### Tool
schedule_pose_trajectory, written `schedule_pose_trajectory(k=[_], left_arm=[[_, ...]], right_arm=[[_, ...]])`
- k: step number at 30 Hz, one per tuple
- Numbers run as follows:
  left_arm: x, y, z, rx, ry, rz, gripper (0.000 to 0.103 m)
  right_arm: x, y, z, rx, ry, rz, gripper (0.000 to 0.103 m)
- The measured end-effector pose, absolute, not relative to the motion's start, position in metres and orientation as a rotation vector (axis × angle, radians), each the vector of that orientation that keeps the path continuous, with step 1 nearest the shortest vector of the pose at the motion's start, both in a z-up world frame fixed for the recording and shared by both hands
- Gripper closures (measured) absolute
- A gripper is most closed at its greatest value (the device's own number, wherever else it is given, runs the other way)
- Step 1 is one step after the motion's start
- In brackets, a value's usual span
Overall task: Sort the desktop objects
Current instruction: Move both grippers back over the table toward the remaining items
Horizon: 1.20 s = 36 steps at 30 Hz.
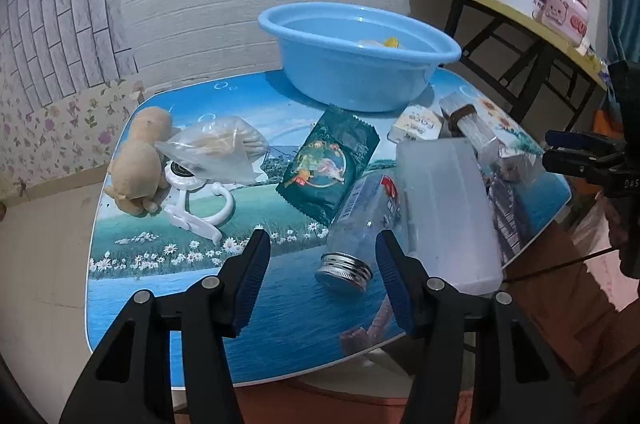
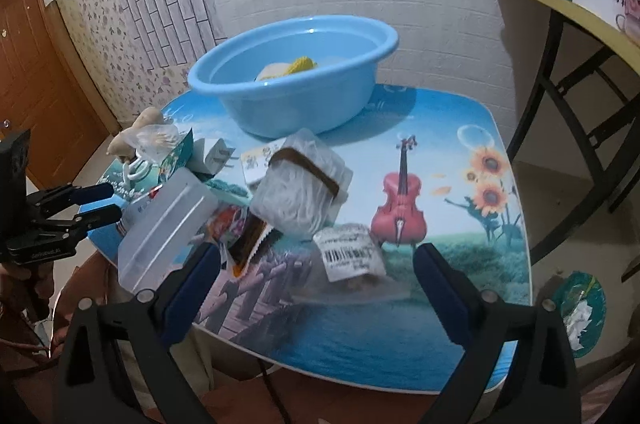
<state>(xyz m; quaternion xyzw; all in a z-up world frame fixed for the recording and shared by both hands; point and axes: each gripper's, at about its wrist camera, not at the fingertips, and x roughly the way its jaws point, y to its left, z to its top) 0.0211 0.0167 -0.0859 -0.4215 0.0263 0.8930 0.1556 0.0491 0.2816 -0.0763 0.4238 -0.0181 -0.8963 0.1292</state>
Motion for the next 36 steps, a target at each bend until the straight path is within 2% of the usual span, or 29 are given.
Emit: schedule_pose_trajectory(k=[2,7,9,22,23,24,25,28,29,36], left_arm=[[0.019,0.017,-0.089,-1.219,0.072,2.549,0.048],[0.017,0.018,-0.099,-1.239,0.056,2.521,0.048],[0.016,0.020,-0.102,-1.246,0.062,2.516,0.048],[0.005,0.031,-0.114,-1.253,0.078,2.474,0.048],[0.005,0.032,-0.114,-1.250,0.087,2.471,0.054],[0.005,0.032,-0.114,-1.240,0.082,2.457,0.060],[0.005,0.032,-0.113,-1.240,0.076,2.453,0.062],[0.007,0.031,-0.113,-1.233,0.083,2.456,0.066],[0.008,0.030,-0.112,-1.233,0.079,2.462,0.071],[0.014,0.018,-0.111,-1.249,0.058,2.477,0.071]], right_arm=[[0.051,0.281,-0.078,1.231,-0.004,-2.624,0.007],[0.044,0.281,-0.087,1.271,0.008,-2.625,0.026],[0.040,0.281,-0.091,1.294,0.005,-2.619,0.029],[0.028,0.290,-0.110,1.408,-0.072,-2.599,0.029],[0.028,0.290,-0.112,1.410,-0.066,-2.598,0.029],[0.028,0.289,-0.112,1.412,-0.056,-2.597,0.033],[0.028,0.288,-0.113,1.413,-0.039,-2.597,0.046],[0.028,0.286,-0.114,1.416,-0.012,-2.584,0.053],[0.028,0.287,-0.113,1.408,-0.010,-2.589,0.055],[0.029,0.292,-0.107,1.385,-0.035,-2.597,0.067]])
